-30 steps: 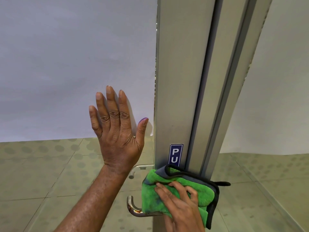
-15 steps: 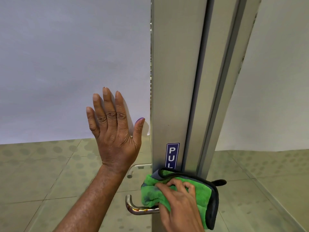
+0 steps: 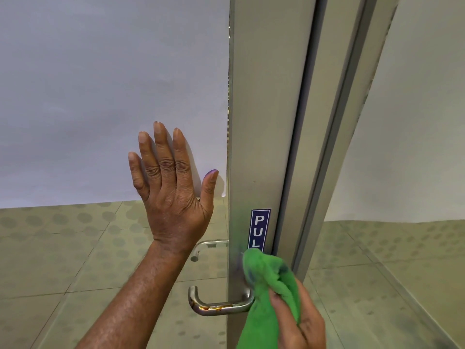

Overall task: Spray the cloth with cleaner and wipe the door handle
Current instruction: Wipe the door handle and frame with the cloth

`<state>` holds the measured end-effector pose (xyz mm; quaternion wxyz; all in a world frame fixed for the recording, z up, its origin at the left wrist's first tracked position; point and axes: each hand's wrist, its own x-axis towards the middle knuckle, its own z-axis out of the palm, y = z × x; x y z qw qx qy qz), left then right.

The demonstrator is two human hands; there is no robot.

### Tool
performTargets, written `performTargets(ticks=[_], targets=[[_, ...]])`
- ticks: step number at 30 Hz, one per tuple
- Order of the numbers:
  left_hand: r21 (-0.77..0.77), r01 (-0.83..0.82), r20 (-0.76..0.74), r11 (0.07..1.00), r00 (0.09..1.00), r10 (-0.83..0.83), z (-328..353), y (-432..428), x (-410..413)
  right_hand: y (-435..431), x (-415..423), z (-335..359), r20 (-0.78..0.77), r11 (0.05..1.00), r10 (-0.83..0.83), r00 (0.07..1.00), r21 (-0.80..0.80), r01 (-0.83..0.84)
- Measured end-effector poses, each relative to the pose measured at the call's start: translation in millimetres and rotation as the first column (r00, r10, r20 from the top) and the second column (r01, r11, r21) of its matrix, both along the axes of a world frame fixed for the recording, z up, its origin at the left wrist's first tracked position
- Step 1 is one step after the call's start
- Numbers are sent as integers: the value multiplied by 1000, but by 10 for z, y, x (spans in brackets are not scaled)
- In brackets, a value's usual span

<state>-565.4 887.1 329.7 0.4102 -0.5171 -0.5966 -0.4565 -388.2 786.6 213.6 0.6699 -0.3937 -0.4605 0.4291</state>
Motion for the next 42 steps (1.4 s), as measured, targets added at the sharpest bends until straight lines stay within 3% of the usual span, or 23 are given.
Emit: performTargets(ticks=[3,6,8,14,22,25,28,30,34,39,42], targets=[[3,7,1,1000,1000,-7,-1,-1,-4,-12,-133,88,251,930,-333,909,246,273],[5,4,-5,1000,1000,-4,-6,-5,-2,142,-273,21,516,869,-446,732,446,215],[14,7,-7,1000,1000,-7,-10,-7,-5,234,-329,-18,598,839,-502,625,512,183],[15,9,-5,1000,1000,-9,-10,5,-9,273,-308,-153,764,882,-464,449,448,149],[2,8,6,1000,1000,-8,3,-8,-2,302,-385,-50,957,953,-287,52,279,117],[9,12,-3,1000,1000,-12,-3,-2,-11,292,-475,-113,952,954,-283,116,267,136],[18,9,-5,1000,1000,-9,-2,5,-9,214,-511,-330,880,947,-319,352,312,76],[20,12,-6,1000,1000,-12,0,2,1,149,-467,-460,841,943,-304,447,331,19],[12,18,-2,1000,1000,-18,6,-11,0,58,-320,-597,883,938,-277,379,335,-94],[10,9,0,1000,1000,-9,11,-13,5,-61,-483,-573,907,969,-205,369,240,-50],[14,9,-4,1000,1000,-9,5,-13,5,-74,-720,-470,939,977,-139,315,182,-110]])
